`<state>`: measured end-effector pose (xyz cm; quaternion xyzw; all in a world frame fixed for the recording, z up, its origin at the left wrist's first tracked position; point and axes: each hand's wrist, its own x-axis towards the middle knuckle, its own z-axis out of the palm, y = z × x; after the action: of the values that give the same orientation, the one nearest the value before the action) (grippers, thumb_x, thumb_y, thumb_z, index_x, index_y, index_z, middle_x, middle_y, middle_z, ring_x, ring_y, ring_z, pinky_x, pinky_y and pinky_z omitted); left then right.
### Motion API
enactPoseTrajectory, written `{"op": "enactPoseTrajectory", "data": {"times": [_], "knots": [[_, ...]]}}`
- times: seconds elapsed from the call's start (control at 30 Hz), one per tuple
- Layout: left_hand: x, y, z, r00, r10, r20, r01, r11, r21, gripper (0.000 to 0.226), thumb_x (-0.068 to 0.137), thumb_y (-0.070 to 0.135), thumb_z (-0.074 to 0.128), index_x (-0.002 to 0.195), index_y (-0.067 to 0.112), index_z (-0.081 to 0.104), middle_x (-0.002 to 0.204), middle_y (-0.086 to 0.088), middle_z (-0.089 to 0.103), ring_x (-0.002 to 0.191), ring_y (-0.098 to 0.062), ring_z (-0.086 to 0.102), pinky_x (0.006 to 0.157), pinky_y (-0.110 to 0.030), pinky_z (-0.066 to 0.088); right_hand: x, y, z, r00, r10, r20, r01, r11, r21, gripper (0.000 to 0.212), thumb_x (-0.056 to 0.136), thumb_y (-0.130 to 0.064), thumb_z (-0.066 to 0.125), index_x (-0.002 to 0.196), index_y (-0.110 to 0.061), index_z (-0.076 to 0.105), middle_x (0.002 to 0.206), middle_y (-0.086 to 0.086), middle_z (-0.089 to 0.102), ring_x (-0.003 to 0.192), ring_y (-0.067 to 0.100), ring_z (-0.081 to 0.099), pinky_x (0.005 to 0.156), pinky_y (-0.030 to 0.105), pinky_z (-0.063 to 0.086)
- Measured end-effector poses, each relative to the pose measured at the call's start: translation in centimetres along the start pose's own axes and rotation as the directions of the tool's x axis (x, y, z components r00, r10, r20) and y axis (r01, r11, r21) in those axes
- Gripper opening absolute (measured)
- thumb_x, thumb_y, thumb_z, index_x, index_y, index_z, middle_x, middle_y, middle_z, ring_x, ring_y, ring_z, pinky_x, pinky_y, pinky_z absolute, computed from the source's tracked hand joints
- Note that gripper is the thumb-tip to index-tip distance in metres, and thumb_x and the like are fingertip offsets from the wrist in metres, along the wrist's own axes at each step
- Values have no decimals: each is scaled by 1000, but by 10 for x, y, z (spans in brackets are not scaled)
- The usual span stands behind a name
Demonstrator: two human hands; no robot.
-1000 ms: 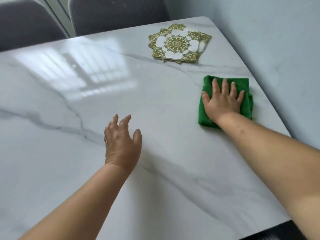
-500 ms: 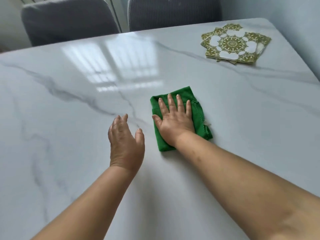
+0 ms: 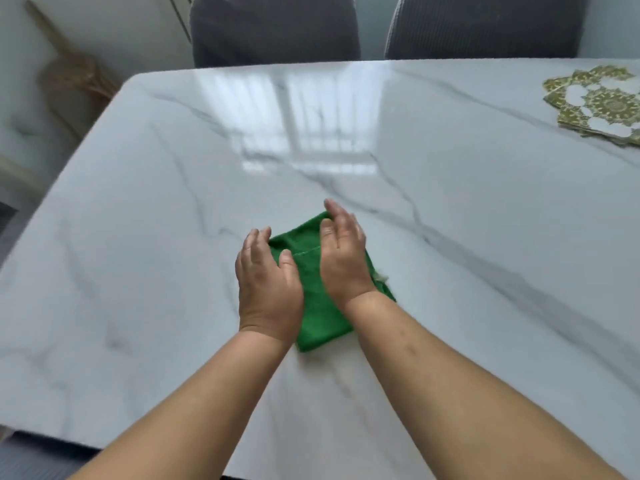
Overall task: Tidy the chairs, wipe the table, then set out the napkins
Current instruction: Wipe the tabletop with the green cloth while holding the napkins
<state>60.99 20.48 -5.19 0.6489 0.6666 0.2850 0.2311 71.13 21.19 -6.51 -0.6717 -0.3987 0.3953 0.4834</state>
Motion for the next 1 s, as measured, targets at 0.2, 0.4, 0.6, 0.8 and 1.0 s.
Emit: {"op": "enactPoseTrajectory", "data": {"times": [0.2, 0.4, 0.6, 0.8, 1.0], "knots": [[-2, -2, 32, 786, 237, 570, -423, 880, 218, 59, 98, 48, 30, 152, 30, 11, 161, 2, -3, 147, -18, -11, 119, -38, -6, 10, 1, -32, 870, 31, -492, -38, 999, -4, 33, 99, -29, 36, 121, -16, 56, 114, -6, 58, 125, 27, 47, 106, 40, 39], [13, -64, 3, 826, 101, 555, -413, 779, 472, 68, 93, 62, 18, 148, 36, -15, 157, 5, -23, 143, -17, -25, 117, -39, -14, -2, -4, 7, 955, -32, -295, -16, 987, -158, 31, 96, -32, 41, 116, -19, 60, 116, -1, 60, 122, 26, 48, 103, 42, 41], [53, -145, -70, 918, -158, 364, -116, 771, 626, 67, 94, 60, 13, 147, 33, -20, 156, 2, -26, 143, -18, -27, 117, -40, -15, -14, -21, 61, 999, -8, -42, -3, 967, -256, 25, 100, -27, 43, 119, -23, 58, 122, -5, 56, 125, 16, 39, 99, 26, 32], [63, -201, -125, 925, -324, 197, 122, 746, 654, 68, 93, 62, 10, 149, 33, -15, 158, -1, -22, 145, -20, -21, 118, -41, -10, -26, -36, 108, 983, 2, 184, 53, 955, -291, 23, 98, -29, 45, 117, -26, 58, 118, -7, 51, 123, 16, 45, 101, 35, 40], [72, -207, -149, 838, -545, -23, 417, 614, 670, 68, 96, 56, 19, 152, 25, -1, 159, -16, -10, 146, -32, -13, 115, -55, -1, -37, -39, 119, 951, -1, 310, 118, 926, -359, 22, 98, -30, 46, 116, -29, 58, 125, -8, 52, 123, 12, 45, 98, 33, 41]]}}
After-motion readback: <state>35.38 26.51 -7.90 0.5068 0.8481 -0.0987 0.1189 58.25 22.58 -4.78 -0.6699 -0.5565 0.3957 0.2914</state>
